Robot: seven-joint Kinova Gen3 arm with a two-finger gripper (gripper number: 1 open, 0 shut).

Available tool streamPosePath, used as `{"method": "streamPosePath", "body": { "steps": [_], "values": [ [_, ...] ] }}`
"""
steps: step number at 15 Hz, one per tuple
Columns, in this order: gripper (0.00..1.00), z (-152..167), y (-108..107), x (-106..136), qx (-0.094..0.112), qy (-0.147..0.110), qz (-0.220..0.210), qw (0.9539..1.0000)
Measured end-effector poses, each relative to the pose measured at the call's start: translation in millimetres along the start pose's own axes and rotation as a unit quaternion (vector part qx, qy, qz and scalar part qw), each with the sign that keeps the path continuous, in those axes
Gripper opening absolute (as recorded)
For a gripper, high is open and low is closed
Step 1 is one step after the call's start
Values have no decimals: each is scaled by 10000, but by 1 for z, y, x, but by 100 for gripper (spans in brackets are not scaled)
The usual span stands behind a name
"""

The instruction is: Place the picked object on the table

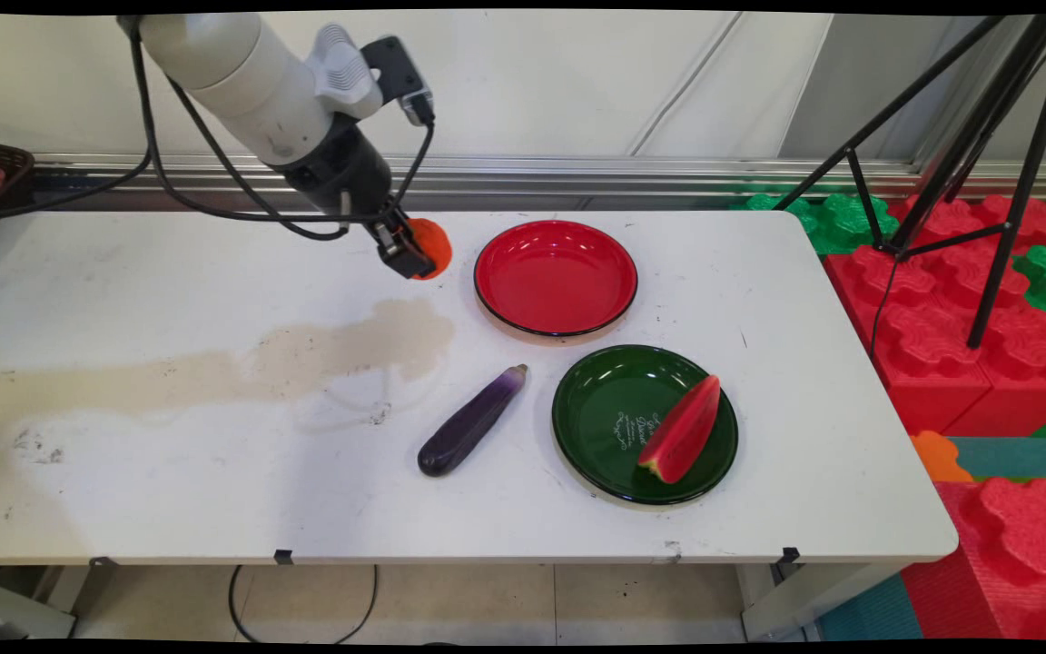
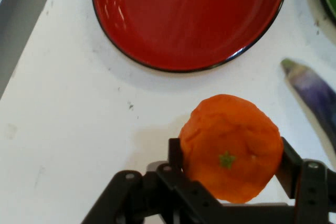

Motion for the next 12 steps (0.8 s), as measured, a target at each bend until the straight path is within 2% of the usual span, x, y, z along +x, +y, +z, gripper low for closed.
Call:
{"method": "streamPosePath", "body": {
  "steps": [3, 6, 12],
  "values": [
    [0, 9, -8, -4, 36, -113, 41, 9999],
    [0, 27, -17, -10, 34, -341, 25, 9994],
    [0, 67, -24, -23, -117, -726, 107, 9972]
  ]
}}
